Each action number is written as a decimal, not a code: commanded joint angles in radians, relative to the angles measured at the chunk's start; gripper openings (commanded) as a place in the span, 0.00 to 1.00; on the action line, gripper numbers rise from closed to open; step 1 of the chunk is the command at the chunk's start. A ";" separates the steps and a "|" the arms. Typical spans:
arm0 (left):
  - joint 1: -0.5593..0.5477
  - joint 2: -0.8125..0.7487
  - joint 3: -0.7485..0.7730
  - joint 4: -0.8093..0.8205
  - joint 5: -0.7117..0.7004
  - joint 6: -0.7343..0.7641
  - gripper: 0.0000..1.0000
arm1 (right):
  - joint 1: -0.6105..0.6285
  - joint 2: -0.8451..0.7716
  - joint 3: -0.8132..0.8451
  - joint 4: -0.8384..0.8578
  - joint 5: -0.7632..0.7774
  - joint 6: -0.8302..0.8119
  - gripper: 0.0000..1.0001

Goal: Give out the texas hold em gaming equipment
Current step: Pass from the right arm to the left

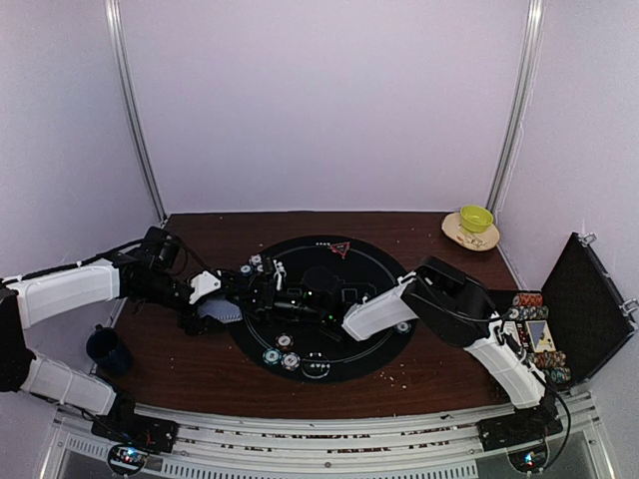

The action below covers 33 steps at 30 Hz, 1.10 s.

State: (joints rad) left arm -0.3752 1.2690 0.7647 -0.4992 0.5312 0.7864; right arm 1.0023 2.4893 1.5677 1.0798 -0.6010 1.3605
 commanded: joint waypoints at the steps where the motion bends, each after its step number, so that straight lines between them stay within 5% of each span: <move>1: -0.003 0.006 0.022 0.011 0.028 0.001 0.77 | -0.008 -0.035 0.003 0.033 0.013 -0.003 0.00; 6: -0.003 0.014 0.020 0.014 0.024 0.005 0.65 | -0.008 -0.035 0.010 0.018 0.011 -0.007 0.00; 10: -0.003 0.023 0.018 0.014 0.022 0.006 0.46 | -0.008 -0.035 0.009 0.005 0.009 -0.018 0.00; 13: -0.003 0.021 0.015 0.019 0.019 0.000 0.43 | -0.011 -0.036 0.005 -0.001 0.010 -0.021 0.00; 27: -0.002 0.004 -0.053 0.117 -0.071 -0.062 0.46 | -0.011 -0.060 0.035 -0.130 -0.008 -0.090 0.43; 33: -0.003 -0.012 -0.055 0.100 -0.038 -0.060 0.47 | -0.005 -0.089 0.054 -0.296 0.012 -0.208 0.48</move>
State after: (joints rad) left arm -0.3752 1.2797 0.7128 -0.4416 0.4770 0.7166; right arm 0.9966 2.4786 1.5814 0.9051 -0.6151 1.2461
